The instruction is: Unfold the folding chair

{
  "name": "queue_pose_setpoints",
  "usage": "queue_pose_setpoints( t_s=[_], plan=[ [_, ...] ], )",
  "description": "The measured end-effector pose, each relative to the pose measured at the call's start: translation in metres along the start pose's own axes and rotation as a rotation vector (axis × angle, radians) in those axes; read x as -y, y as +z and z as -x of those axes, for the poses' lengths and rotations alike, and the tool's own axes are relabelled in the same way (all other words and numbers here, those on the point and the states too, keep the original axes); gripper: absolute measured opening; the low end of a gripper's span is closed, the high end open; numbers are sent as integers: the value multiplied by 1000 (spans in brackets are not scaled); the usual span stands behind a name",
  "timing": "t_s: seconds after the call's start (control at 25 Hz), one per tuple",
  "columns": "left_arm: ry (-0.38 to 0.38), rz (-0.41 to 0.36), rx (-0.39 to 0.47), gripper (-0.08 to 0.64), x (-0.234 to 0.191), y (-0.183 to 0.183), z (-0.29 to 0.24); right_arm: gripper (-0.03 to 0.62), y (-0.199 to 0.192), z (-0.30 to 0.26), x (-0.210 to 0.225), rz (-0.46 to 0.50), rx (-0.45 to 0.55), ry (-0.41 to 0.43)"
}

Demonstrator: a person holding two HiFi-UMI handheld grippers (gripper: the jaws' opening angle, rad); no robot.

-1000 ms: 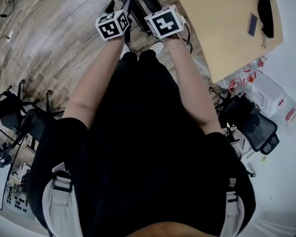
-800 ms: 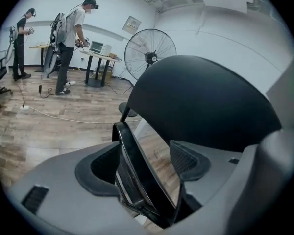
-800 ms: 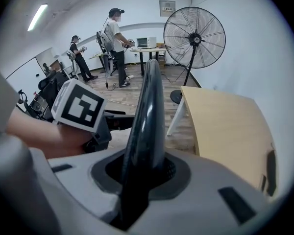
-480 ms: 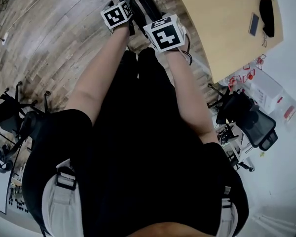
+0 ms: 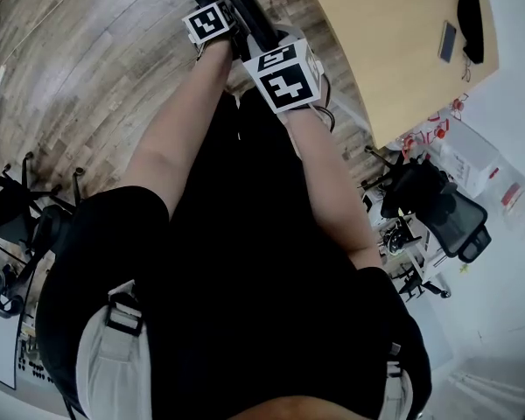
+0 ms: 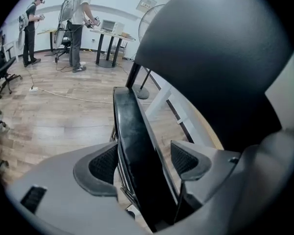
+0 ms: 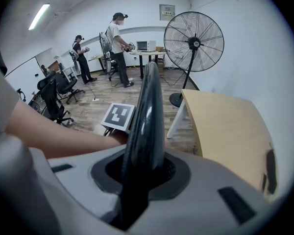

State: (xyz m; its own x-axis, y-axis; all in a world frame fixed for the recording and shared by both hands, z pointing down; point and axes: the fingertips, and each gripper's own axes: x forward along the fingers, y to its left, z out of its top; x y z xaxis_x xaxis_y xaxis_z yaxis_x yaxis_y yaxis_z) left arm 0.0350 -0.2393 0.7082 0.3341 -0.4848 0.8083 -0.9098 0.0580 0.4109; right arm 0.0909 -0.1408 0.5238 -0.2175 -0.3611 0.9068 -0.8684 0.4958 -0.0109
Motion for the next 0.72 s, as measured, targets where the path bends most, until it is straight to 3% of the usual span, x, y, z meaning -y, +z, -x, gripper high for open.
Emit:
queue_pose_setpoints(
  t_s=[0.2,0.4,0.56,0.72],
  plan=[
    [84,-37,35,318,-19,0,-27,71,1,-1,-7,8,10,2],
    [84,-14,10,296,-20,-7,-38,71,1,-1,-6,5,18,2],
    [95,-53,31,224,-23,-3,-34,71,-2,0,0,-18,22,1],
    [88,-55,25,207,-27,-4,-29,67,-5,-2,10,-47,22,-5]
  ],
)
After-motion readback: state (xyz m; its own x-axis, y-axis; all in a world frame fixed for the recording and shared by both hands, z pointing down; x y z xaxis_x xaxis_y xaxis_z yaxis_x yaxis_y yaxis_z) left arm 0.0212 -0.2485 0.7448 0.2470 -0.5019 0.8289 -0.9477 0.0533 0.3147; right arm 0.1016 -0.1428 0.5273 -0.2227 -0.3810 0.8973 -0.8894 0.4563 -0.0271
